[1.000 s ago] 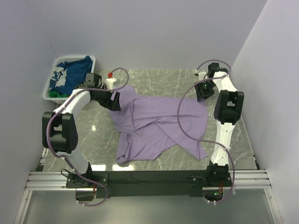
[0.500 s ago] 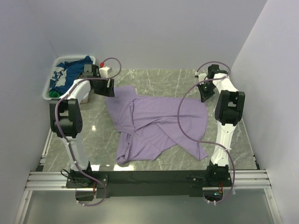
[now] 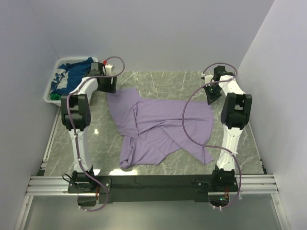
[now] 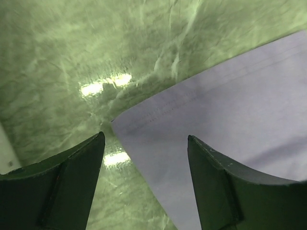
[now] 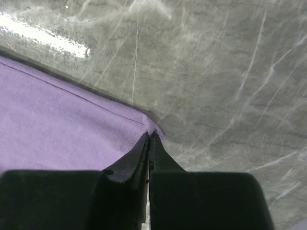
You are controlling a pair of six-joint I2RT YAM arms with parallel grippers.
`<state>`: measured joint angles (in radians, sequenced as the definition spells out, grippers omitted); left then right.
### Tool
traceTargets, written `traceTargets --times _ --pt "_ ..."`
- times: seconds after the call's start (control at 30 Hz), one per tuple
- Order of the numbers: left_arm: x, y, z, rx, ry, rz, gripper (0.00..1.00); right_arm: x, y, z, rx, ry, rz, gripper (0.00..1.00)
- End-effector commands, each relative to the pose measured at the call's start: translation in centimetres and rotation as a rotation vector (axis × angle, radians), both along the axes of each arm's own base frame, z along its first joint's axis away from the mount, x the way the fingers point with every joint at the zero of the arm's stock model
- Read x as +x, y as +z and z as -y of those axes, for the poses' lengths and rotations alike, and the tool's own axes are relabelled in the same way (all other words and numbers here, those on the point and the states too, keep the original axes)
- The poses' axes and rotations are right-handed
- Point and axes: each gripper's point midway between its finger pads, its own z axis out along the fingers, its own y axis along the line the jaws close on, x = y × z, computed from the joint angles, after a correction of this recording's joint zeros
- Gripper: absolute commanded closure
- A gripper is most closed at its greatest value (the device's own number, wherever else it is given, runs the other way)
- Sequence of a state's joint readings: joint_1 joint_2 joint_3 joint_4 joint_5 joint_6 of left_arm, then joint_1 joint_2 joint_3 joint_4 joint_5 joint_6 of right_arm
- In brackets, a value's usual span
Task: Fold and stack the t-shirts
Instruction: Flatten the tshirt out
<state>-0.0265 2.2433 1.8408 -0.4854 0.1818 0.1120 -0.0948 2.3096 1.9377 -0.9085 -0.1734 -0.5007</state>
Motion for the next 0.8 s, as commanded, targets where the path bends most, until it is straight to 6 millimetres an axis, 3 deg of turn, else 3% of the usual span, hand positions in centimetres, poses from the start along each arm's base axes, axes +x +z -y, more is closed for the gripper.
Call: traceTargets --times 0.0,0.37,0.77 --pt "1.0 0.3 -0.1 -0.004 0.023 0.024 0.25 1.8 4.3 0.5 -0.03 -0.019 0.115 1.0" --pt "-1.4 -3.8 1.1 -0.002 0.008 -0.074 0.3 2.2 4.4 0.8 -0.041 -0.025 0.123 1.0" --pt "0.7 -5.6 0.4 0.051 0.082 -0.082 0.31 2.3 4.4 0.8 -0.04 -0.027 0.122 1.0"
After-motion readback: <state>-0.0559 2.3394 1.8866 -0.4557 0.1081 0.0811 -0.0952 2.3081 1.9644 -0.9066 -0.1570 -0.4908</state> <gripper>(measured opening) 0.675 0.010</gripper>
